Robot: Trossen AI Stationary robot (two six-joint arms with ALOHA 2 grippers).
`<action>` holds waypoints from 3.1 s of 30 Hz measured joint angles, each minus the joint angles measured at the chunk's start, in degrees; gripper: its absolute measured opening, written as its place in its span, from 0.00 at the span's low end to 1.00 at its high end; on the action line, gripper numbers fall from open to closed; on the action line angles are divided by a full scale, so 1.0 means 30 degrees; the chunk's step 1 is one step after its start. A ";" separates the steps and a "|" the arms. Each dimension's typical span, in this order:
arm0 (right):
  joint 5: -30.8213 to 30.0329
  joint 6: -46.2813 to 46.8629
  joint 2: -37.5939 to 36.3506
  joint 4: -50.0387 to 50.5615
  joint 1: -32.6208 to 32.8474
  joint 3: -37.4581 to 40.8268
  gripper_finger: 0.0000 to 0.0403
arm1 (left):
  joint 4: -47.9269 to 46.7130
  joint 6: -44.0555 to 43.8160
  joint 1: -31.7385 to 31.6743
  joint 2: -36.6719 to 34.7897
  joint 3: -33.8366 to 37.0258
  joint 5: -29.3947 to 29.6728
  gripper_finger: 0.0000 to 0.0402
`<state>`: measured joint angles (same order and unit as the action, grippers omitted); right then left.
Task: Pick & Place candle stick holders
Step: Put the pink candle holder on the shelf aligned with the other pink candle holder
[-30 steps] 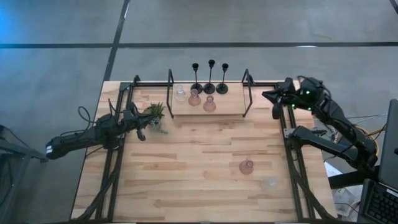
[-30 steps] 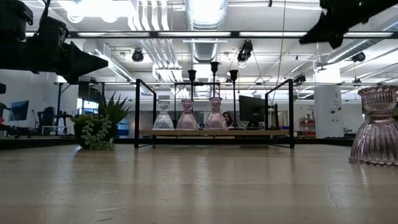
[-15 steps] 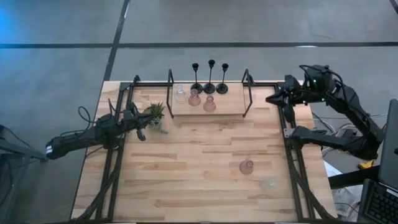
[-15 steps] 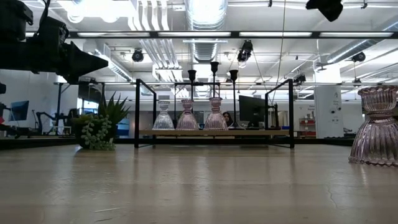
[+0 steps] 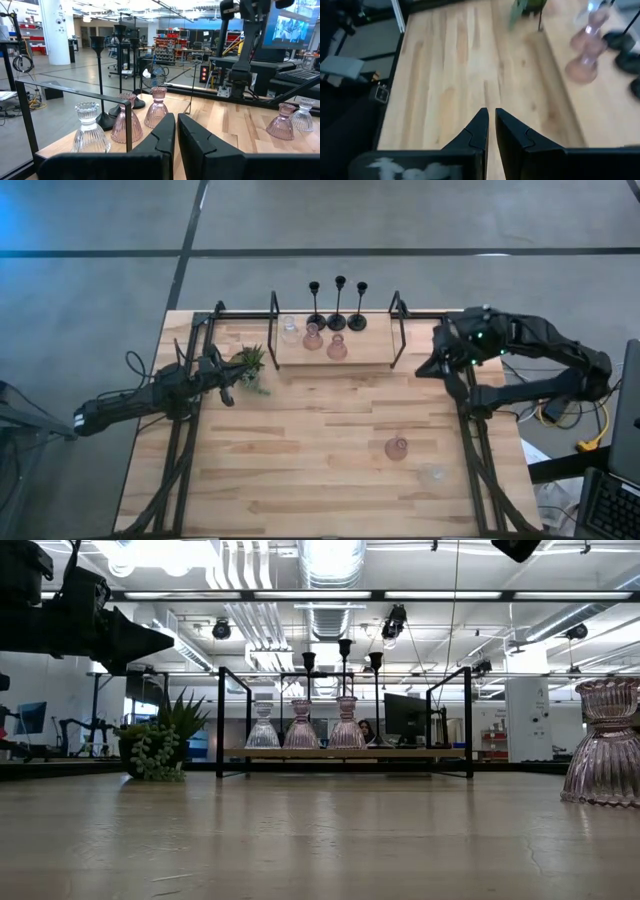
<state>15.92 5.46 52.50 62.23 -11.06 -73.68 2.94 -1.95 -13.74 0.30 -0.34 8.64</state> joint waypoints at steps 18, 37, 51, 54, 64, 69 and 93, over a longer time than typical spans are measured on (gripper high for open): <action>-0.4040 0.5162 0.2682 0.1611 0.5184 -0.0027 0.07 | -0.0007 0.0004 0.0000 0.0003 0.0000 -0.0007 0.06; -0.4523 0.3461 0.7253 0.2837 0.5184 -0.2370 0.07 | -0.0011 0.0000 0.0000 0.0007 0.0000 0.0000 0.06; -0.6965 0.3637 0.8127 0.3193 0.5184 -0.5127 0.07 | -0.0068 -0.0003 -0.0001 0.0022 0.0000 0.0000 0.06; -0.7009 0.3910 0.8113 0.3683 0.5199 -0.4945 0.11 | -0.0117 -0.0001 -0.0003 0.0022 0.0000 -0.0007 0.06; -0.6646 0.7185 0.8172 0.4912 0.5676 -0.3303 0.38 | -0.0131 0.0004 -0.0007 0.0022 0.0000 -0.0007 0.06; -0.6486 0.7988 0.8172 0.4896 0.6605 -0.2054 0.48 | -0.0131 0.0002 -0.0002 0.0022 0.0000 -0.0007 0.06; -0.4247 1.1568 0.8070 -0.1491 0.9986 0.5298 0.40 | -0.0138 -0.0003 -0.0007 0.0022 0.0000 -0.0007 0.06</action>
<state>3.18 40.16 76.71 57.76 18.90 -57.78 2.52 -1.96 -13.76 0.36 -0.34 8.62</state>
